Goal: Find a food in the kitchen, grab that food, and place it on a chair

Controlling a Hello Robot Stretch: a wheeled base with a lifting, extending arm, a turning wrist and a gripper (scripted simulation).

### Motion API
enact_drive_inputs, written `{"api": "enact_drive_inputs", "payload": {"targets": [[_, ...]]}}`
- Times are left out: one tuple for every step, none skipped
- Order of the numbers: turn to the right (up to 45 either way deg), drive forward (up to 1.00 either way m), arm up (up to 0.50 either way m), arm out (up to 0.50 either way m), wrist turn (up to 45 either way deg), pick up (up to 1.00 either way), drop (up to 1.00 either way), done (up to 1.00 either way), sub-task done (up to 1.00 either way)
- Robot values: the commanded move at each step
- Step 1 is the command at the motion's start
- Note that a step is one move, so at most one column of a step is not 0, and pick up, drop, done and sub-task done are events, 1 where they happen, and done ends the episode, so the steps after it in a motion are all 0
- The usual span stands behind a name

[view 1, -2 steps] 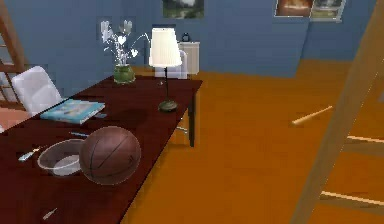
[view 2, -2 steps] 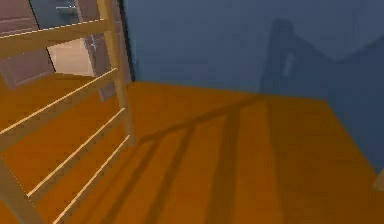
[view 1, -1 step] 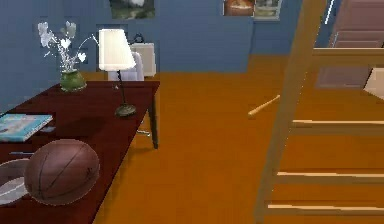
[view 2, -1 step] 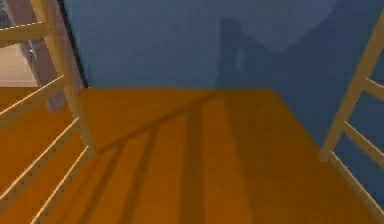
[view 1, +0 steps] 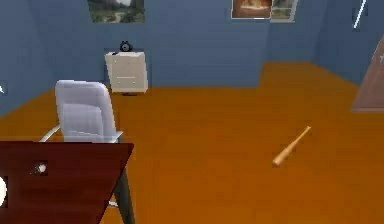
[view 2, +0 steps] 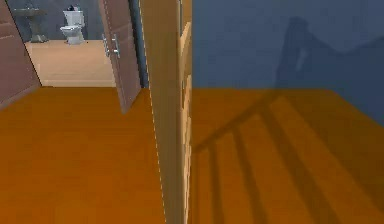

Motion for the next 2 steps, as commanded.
{"api": "enact_drive_inputs", "payload": {"targets": [[0.0, 0.40, 0.00, 0.00, 0.0, 0.00, 0.00, 0.00, 0.00], [0.0, 0.75, 0.00, 0.00, 0.0, 0.00, 0.00, 0.00, 0.00]]}}
